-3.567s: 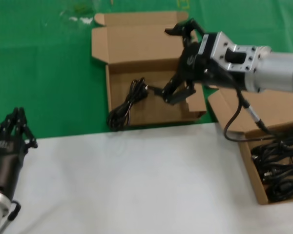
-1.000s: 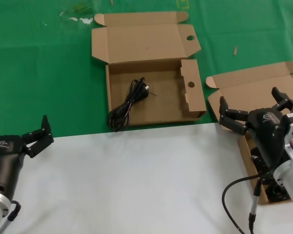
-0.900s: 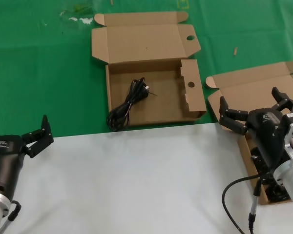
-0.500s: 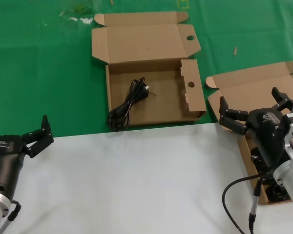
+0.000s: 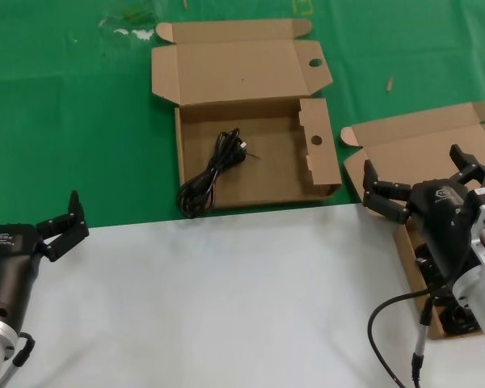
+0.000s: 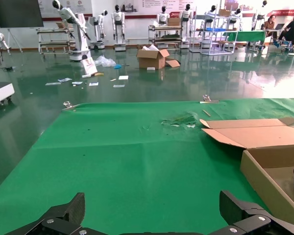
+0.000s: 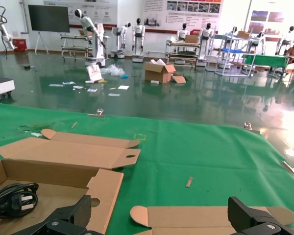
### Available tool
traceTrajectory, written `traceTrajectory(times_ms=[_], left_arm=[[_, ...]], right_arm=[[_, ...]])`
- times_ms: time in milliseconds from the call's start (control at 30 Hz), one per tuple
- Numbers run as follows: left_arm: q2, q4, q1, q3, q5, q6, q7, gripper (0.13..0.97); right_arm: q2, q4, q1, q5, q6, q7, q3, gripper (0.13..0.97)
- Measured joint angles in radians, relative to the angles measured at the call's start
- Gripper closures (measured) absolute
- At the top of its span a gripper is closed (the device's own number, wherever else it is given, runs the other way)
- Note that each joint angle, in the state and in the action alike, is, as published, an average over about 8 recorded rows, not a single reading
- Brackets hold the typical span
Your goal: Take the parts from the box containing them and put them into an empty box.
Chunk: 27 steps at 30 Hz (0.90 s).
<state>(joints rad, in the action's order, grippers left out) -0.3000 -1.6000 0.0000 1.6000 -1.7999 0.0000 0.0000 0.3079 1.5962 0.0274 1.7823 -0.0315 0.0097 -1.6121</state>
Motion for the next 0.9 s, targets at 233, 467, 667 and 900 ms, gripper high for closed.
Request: traceTrajectory(times_ms=[233, 467, 667, 900], left_arm=[[0.000, 0.000, 0.000, 0.000, 0.000, 0.000, 0.000, 0.132], [0.000, 0.000, 0.000, 0.000, 0.000, 0.000, 0.000, 0.132], [0.000, 0.000, 0.000, 0.000, 0.000, 0.000, 0.000, 0.132], [0.000, 0.000, 0.000, 0.000, 0.000, 0.000, 0.000, 0.132]], right_arm=[[0.000, 0.000, 0.000, 0.000, 0.000, 0.000, 0.000, 0.129], [0.000, 0.000, 0.000, 0.000, 0.000, 0.000, 0.000, 0.129], [0.000, 0.000, 0.000, 0.000, 0.000, 0.000, 0.000, 0.129], [0.000, 0.000, 0.000, 0.000, 0.000, 0.000, 0.000, 0.129]])
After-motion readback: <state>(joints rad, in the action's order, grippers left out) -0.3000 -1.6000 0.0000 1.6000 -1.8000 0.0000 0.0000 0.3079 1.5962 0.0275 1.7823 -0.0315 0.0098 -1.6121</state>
